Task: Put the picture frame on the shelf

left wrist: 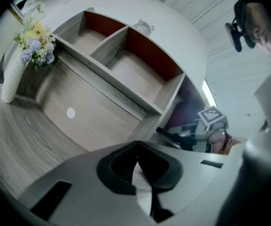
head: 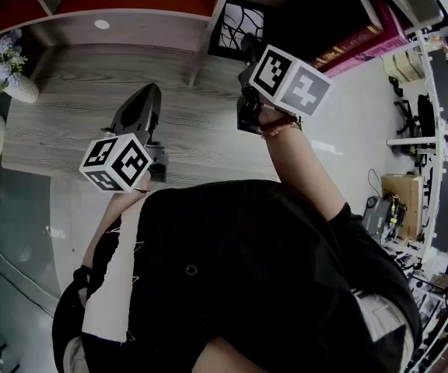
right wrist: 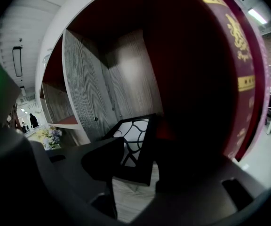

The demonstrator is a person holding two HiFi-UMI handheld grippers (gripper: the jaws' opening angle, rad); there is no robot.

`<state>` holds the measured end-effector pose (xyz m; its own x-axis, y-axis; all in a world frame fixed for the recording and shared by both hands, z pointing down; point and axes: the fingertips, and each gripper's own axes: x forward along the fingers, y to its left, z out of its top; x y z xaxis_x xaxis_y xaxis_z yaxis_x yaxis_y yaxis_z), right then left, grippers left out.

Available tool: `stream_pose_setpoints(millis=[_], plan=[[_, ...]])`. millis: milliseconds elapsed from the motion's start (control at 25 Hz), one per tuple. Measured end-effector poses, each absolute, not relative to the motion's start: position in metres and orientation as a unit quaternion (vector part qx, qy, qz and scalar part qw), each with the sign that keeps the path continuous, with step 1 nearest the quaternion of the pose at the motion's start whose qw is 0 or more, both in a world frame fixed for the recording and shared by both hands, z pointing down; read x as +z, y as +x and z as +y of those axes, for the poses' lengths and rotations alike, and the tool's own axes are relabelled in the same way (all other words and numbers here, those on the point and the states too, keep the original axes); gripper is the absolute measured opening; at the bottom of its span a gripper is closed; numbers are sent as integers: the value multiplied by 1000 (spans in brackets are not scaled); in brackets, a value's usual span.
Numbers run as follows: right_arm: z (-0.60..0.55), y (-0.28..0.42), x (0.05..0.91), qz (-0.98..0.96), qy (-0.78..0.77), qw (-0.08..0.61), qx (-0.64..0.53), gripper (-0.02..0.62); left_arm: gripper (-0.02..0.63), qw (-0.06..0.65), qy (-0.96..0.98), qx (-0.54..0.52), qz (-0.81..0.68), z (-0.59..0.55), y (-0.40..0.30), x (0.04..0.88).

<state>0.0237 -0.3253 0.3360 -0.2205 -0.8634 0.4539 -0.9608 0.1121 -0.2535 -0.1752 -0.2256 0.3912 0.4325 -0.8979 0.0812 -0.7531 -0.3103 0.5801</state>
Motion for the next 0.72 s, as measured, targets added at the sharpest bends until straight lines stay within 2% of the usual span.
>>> stream_pose_setpoints(millis=[720], plan=[[-327, 21, 334, -747, 622, 146, 185, 195, 12, 280, 802, -129, -512, -228, -173, 392]])
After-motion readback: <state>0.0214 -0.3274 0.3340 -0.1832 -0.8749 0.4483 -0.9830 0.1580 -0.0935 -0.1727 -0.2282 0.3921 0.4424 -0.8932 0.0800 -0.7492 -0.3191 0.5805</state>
